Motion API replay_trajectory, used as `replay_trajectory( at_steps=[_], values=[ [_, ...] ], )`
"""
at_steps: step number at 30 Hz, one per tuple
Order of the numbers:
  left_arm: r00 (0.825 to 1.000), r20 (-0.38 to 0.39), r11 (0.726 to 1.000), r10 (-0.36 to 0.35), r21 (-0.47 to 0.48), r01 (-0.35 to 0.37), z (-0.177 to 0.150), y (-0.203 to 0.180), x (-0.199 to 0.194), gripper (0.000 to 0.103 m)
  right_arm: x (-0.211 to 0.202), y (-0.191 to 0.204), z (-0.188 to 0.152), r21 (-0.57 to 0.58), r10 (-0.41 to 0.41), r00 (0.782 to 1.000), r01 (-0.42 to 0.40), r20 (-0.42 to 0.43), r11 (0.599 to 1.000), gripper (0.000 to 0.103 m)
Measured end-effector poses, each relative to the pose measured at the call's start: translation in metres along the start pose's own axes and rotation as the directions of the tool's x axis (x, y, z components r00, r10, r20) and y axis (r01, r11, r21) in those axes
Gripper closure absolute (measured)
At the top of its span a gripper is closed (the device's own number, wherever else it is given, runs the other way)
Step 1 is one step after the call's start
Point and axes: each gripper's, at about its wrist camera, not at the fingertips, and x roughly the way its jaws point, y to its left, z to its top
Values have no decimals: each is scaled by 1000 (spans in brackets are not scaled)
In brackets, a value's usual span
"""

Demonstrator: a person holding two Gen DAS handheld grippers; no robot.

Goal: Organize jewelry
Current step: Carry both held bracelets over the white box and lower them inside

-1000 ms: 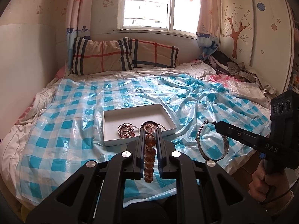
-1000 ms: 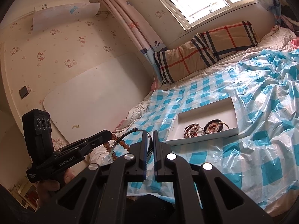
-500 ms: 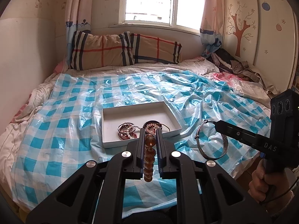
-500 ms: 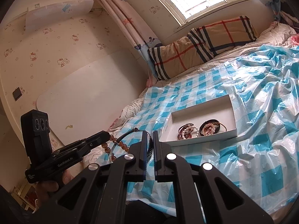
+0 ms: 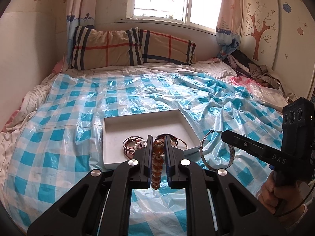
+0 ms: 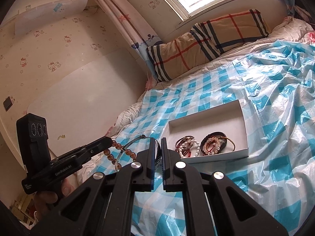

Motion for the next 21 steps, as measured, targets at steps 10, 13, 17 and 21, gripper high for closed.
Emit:
replay_trajectory(
  at_steps=[10,13,17,21],
  values=[
    [1000,-10,1000,-15,-27,15,11,13,52,92,49,-36,12,9,-26,999,26,-21,1000,97],
    [1000,-22,999,-22,-37,21,13,17,69,92,65,-47,14,9,-40,998,41,-38,999,97],
    [999,-39,998,-33,-53,31,12,22,89,92,82,-58,13,6,-63,996,64,-56,998,97],
    [998,-46,997,-41,-61,39,13,24,106,92,98,-70,12,9,-87,994,87,-70,996,97]
  ],
)
